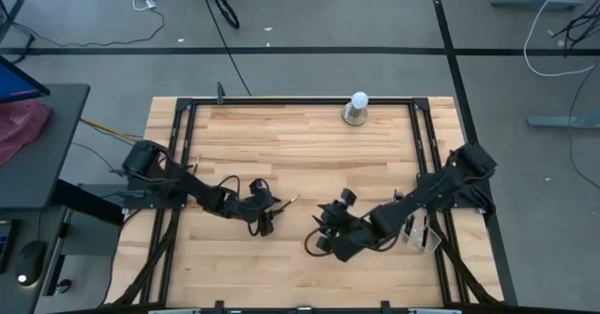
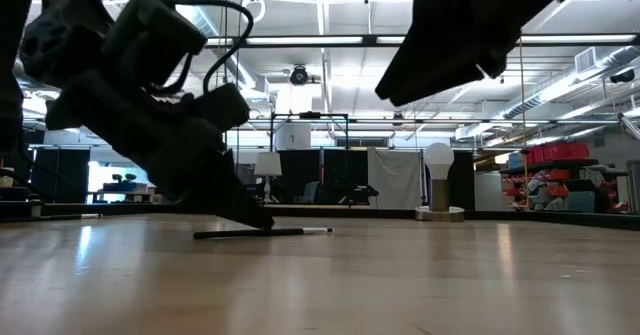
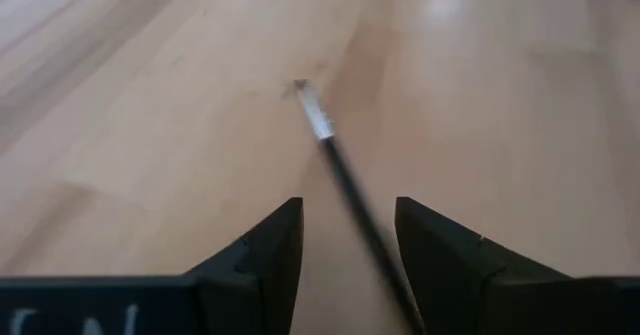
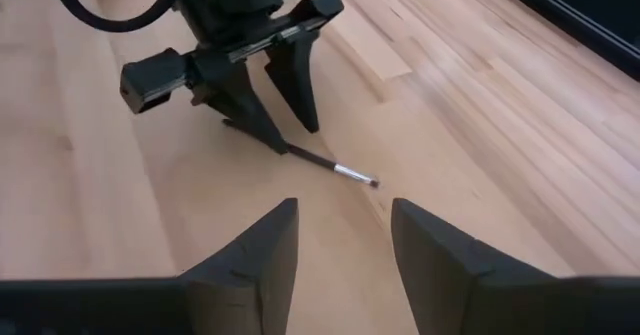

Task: Put items in baskets/containers
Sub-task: Put the black eyeshadow brush into the transparent organizer

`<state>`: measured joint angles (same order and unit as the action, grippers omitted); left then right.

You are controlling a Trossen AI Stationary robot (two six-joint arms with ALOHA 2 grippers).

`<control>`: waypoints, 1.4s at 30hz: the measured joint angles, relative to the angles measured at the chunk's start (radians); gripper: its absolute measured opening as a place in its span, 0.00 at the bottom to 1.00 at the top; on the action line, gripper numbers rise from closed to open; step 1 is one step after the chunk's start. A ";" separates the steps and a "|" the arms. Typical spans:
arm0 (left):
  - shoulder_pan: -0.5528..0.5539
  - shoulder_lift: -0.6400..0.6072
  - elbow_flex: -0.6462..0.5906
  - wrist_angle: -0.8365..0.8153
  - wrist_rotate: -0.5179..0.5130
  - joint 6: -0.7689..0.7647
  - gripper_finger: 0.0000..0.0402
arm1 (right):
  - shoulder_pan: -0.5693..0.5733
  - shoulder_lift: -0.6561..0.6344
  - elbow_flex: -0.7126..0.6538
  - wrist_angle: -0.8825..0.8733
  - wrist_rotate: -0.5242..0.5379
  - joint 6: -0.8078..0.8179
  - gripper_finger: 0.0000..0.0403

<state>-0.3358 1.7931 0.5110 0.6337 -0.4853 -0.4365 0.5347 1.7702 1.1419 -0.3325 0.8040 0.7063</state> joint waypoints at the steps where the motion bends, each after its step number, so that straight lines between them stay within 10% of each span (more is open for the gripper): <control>1: 0.009 0.002 -0.001 -0.004 0.000 -0.002 0.41 | -0.006 0.005 0.000 0.001 0.000 -0.001 0.40; 11: 0.057 0.018 0.000 -0.011 0.038 0.029 0.24 | -0.021 0.035 -0.027 0.033 0.000 -0.015 0.40; 29: 0.106 0.121 -0.001 0.122 0.105 0.093 0.04 | -0.026 0.036 -0.359 0.663 -0.134 -0.060 0.40; 42: 0.113 -0.158 -0.004 0.181 0.166 0.143 0.04 | -0.089 0.036 -0.359 0.713 -0.199 -0.106 0.40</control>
<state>-0.2228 1.6354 0.5065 0.8143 -0.3193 -0.2934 0.4455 1.8057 0.7830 0.3804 0.6046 0.6001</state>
